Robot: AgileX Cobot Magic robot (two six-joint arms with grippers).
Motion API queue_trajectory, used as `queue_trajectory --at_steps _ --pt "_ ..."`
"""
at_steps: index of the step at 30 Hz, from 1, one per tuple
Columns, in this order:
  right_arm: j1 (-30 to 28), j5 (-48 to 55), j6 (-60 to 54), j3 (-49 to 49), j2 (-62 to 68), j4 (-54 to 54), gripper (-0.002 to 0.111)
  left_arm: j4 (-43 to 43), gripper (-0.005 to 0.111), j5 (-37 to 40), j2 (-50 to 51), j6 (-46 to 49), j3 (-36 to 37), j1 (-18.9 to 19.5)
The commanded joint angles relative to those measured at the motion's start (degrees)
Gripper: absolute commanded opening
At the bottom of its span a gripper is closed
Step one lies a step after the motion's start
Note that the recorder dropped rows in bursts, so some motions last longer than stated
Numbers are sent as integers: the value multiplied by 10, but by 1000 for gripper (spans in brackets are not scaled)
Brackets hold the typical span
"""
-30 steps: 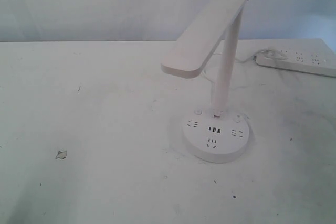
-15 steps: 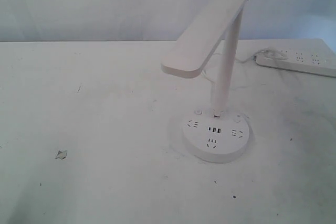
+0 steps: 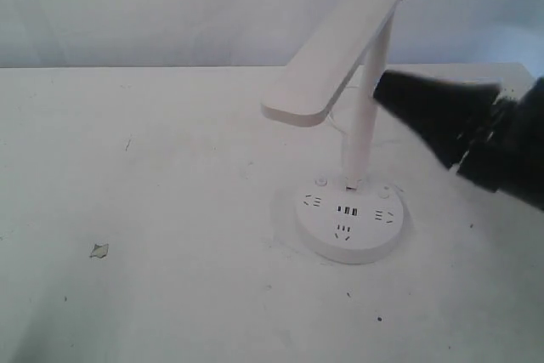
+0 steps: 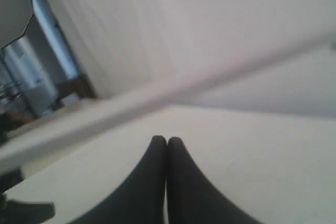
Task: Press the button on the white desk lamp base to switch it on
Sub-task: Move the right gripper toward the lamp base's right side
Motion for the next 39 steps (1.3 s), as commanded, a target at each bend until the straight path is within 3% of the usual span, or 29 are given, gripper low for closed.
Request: queue_trajectory --at_steps 1,3,6,9,13,21,26,32,39 --pt "1 -66 30 -4 116 -103 0 -2 0 1 -2 -1 1 -2" --pt "1 -66 25 -4 158 -140 0 -2 0 1 -2 -1 1 -2" --pt "1 28 25 -4 214 -158 0 -2 0 1 -2 -1 1 -2" --pt "1 164 25 -4 254 -119 0 -2 0 1 -2 -1 1 -2" --pt "1 260 8 -4 293 8 0 -2 0 1 -2 -1 1 -2" --pt "1 218 -156 -20 298 303 0 -2 0 1 -2 -1 1 -2" --pt "1 223 -192 -46 330 306 0 -2 0 1 -2 -1 1 -2" --pt "1 228 -344 -58 375 305 0 -2 0 1 -2 -1 1 -2" --pt "1 206 -396 -59 403 304 0 -2 0 1 -2 -1 1 -2"
